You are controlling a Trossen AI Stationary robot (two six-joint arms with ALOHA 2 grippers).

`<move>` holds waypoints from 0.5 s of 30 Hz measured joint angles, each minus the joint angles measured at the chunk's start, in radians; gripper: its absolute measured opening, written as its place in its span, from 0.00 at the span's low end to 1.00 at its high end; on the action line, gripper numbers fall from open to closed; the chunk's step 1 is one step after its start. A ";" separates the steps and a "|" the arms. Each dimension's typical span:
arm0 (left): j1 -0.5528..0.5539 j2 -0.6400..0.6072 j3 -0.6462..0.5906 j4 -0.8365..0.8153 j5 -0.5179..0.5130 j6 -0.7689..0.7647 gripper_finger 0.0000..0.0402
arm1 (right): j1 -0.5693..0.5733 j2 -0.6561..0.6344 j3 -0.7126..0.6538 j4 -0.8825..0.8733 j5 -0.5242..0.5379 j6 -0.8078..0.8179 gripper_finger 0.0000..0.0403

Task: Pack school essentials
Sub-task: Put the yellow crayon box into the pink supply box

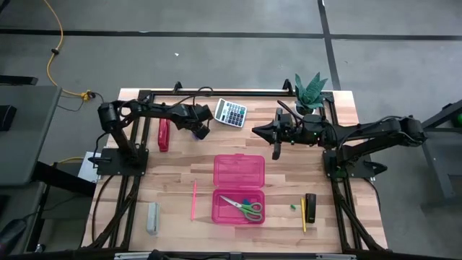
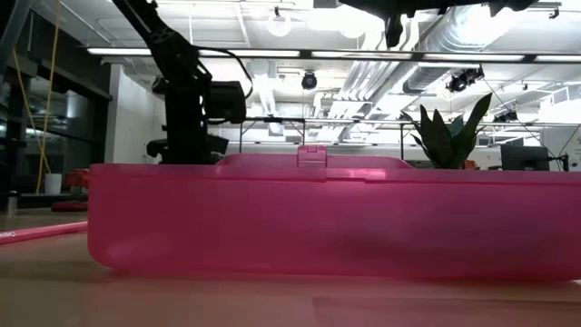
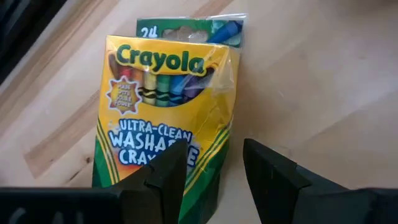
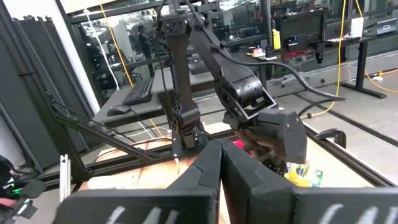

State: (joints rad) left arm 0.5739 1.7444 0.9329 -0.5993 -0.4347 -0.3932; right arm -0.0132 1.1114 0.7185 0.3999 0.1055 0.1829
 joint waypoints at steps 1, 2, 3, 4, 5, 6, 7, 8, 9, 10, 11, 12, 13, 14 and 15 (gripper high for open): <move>0.000 0.001 0.000 -0.001 -0.001 0.005 0.35 | 0.000 0.000 0.000 0.000 0.000 0.000 0.00; 0.001 0.001 0.000 -0.001 -0.001 0.005 0.34 | 0.000 0.000 0.000 0.000 0.000 0.000 0.00; 0.001 0.001 0.000 -0.002 -0.003 0.005 0.32 | 0.000 0.000 0.000 0.000 0.000 0.000 0.00; 0.001 0.001 0.000 -0.002 -0.004 0.008 0.30 | 0.000 0.000 0.000 0.000 0.000 0.000 0.00; 0.001 0.001 0.000 -0.004 -0.006 0.013 0.27 | 0.000 0.000 0.000 0.000 0.000 0.000 0.00; 0.002 0.001 0.000 -0.005 -0.006 0.021 0.24 | 0.000 0.000 0.000 0.000 0.000 0.000 0.00; 0.001 0.000 0.000 -0.005 -0.006 0.031 0.20 | 0.000 0.000 0.000 0.000 0.000 0.000 0.00; 0.001 0.000 0.000 -0.004 -0.007 0.040 0.16 | 0.000 0.000 0.000 0.000 0.000 0.000 0.00; 0.001 0.000 0.000 -0.005 -0.007 0.047 0.12 | 0.000 0.000 0.000 0.000 0.000 0.000 0.00; 0.001 0.000 0.000 -0.004 -0.003 0.050 0.08 | 0.000 0.000 0.000 0.000 0.000 0.000 0.00; 0.001 0.000 0.000 -0.005 -0.001 0.050 0.05 | 0.000 0.000 0.000 0.000 0.000 0.000 0.00; 0.001 0.000 0.000 -0.006 -0.002 0.050 0.03 | 0.000 0.000 0.000 0.000 0.000 0.000 0.00; 0.001 -0.003 0.000 -0.006 -0.002 0.051 0.02 | 0.000 0.000 0.000 0.000 0.000 0.000 0.00; 0.001 -0.008 -0.001 -0.006 0.004 0.058 0.02 | 0.000 0.000 0.000 0.000 0.000 0.000 0.00; 0.002 -0.014 -0.001 -0.006 0.009 0.069 0.02 | 0.000 0.000 0.000 0.000 0.000 0.000 0.00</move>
State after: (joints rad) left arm 0.5758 1.7308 0.9318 -0.6055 -0.4253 -0.3242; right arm -0.0133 1.1114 0.7185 0.4000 0.1056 0.1829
